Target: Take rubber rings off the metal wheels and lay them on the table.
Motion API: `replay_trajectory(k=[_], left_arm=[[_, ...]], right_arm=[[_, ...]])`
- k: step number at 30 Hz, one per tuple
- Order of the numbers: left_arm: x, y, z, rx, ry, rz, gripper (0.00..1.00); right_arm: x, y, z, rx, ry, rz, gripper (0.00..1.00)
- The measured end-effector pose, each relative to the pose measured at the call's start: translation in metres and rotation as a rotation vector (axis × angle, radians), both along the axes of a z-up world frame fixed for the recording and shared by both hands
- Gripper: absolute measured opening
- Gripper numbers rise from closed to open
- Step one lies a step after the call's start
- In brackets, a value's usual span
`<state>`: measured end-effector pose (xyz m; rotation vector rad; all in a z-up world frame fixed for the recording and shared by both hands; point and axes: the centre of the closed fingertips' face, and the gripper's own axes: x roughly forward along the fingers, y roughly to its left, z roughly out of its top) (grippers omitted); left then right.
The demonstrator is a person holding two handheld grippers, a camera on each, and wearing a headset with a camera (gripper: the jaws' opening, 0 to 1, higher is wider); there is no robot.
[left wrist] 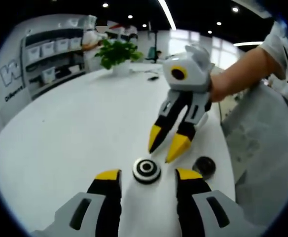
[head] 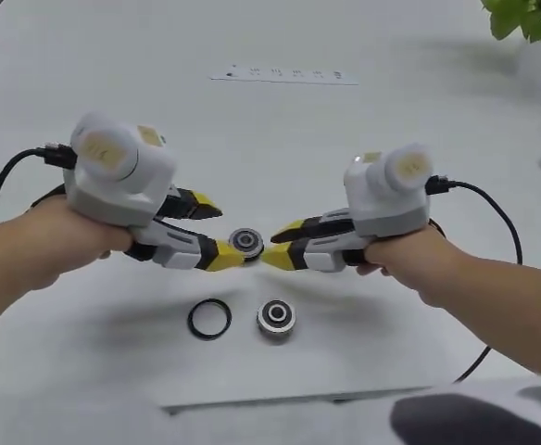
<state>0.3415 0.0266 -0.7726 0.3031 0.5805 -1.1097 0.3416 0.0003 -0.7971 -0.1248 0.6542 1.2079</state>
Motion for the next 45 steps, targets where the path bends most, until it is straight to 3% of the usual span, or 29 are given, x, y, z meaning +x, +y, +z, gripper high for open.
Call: replay_trajectory(k=[19,31,35,45], left_arm=[[0.003,-0.013,-0.013,-0.002,0.03,-0.022,0.31],[0.005,-0.016,-0.017,0.012,0.012,-0.028,0.17],[0.007,-0.015,-0.017,0.02,-0.004,-0.027,0.15],[0.007,-0.015,-0.017,0.009,-0.01,-0.006,0.14]], right_arm=[[-0.001,-0.002,-0.001,0.01,0.004,-0.007,0.18],[-0.001,-0.002,-0.004,0.009,0.011,-0.009,0.18],[0.0,0.0,-0.003,0.012,0.01,-0.008,0.18],[0.002,0.005,-0.006,0.011,0.008,-0.006,0.18]])
